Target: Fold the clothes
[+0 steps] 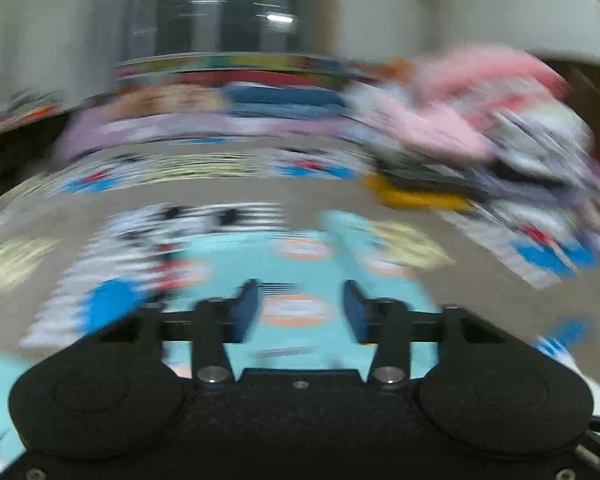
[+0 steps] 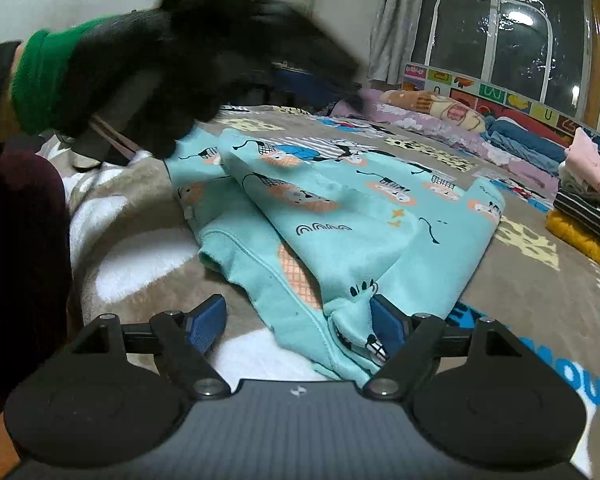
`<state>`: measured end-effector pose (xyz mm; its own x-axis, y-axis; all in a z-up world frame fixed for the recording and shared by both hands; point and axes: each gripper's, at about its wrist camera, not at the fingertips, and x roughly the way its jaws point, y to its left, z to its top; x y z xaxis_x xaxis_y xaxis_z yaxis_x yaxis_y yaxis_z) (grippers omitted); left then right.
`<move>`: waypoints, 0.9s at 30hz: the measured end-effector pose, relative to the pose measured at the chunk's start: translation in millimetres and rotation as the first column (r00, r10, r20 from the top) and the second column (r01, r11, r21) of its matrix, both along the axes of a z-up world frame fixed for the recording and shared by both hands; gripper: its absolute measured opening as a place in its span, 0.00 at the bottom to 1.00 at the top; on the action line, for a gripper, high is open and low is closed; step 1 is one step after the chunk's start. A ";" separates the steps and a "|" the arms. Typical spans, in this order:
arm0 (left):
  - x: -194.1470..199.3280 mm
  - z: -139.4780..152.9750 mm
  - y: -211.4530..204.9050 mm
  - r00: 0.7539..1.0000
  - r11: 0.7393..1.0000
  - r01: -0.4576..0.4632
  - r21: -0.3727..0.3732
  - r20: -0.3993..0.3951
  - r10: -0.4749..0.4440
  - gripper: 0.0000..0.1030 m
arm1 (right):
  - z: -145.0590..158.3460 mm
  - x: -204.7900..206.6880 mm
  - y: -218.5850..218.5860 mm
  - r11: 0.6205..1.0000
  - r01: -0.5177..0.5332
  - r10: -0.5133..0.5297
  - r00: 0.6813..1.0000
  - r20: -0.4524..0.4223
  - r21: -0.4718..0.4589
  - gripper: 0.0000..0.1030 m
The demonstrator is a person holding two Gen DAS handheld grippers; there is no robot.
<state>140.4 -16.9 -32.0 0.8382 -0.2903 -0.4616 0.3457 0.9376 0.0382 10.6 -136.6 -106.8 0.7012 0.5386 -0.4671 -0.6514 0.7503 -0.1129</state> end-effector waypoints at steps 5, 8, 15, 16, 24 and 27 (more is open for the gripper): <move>36.1 -23.4 -78.6 0.986 0.975 0.155 0.159 -0.080 -0.144 0.15 | 0.0 2.8 -2.2 1.000 -0.010 0.011 1.000 -0.015 0.025 0.78; 74.1 -35.0 -92.4 0.984 0.973 0.131 0.191 -0.142 -0.104 0.15 | 0.2 2.8 -2.9 0.999 -0.013 0.014 1.000 -0.022 0.036 0.79; 139.8 -45.5 -96.9 0.977 0.975 0.064 0.213 -0.213 -0.018 0.12 | -1.6 2.8 -2.3 0.998 -0.034 0.035 0.999 -0.035 0.049 0.85; 148.0 -44.6 -96.1 0.976 0.976 0.053 0.210 -0.218 -0.006 0.12 | -1.9 3.0 -2.5 0.998 -0.035 0.037 0.999 -0.038 0.053 0.85; 212.5 -44.9 -100.8 0.963 0.981 0.022 0.193 -0.269 0.032 0.12 | -4.2 2.5 -2.6 0.997 -0.047 0.050 0.998 -0.047 0.069 0.89; 233.8 -45.3 -105.2 0.959 0.978 0.019 0.207 -0.282 0.041 0.09 | -4.8 4.9 -2.1 0.996 -0.048 0.052 0.997 -0.051 0.074 0.90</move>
<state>374.2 -122.1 -77.3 0.6667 -0.1553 -0.7290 0.3601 0.9234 0.1326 15.5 -138.6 -111.6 0.6481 0.6061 -0.4611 -0.6920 0.7215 -0.0242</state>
